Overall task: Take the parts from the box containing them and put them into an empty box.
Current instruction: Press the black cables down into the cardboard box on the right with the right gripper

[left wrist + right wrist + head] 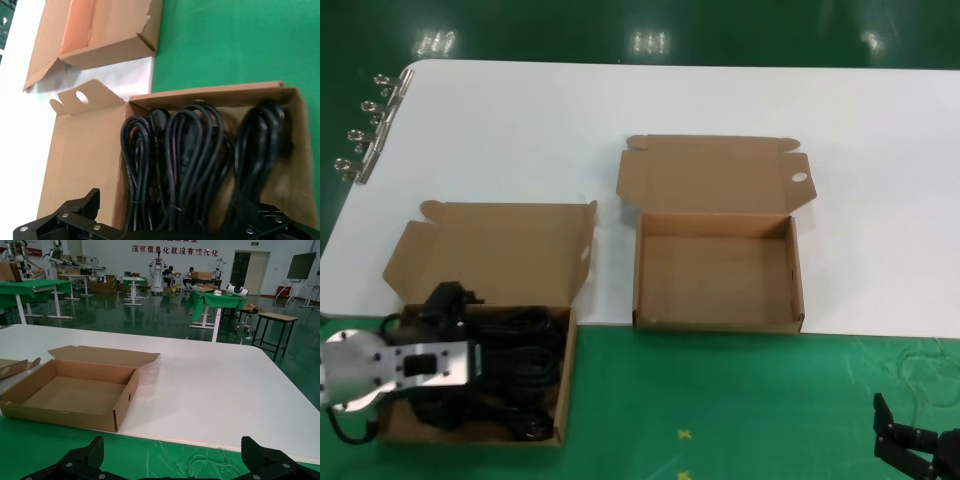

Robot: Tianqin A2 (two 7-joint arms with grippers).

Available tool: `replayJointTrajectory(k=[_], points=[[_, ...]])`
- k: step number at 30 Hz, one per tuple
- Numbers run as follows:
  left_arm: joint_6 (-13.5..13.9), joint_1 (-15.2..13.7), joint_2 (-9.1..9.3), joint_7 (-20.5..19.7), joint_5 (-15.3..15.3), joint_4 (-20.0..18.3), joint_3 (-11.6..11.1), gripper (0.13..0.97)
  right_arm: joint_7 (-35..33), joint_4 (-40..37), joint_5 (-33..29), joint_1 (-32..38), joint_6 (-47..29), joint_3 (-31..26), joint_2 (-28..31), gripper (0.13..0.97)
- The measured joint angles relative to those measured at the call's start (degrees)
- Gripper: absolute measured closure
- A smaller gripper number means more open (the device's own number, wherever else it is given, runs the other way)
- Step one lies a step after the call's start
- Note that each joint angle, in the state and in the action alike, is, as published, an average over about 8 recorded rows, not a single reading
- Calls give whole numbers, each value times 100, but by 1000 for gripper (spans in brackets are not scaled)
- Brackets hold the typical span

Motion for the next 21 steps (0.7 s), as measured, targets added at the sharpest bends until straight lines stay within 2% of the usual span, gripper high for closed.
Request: replayJointTrajectory(k=[4, 9, 15, 21], points=[[-9, -289, 225, 77, 76, 404, 87, 139, 0, 0, 0, 0, 0, 0, 0, 129], [-39, -542, 390, 274, 100, 846, 175, 144, 0, 0, -1, 0, 0, 0, 0, 129], [-60, -683, 459, 494, 63, 1192, 240, 183, -1, 0, -1, 0, 0, 0, 0, 129], [-63, -740, 474, 588, -10, 1351, 255, 240, -1, 0, -1, 0, 0, 0, 0, 129]])
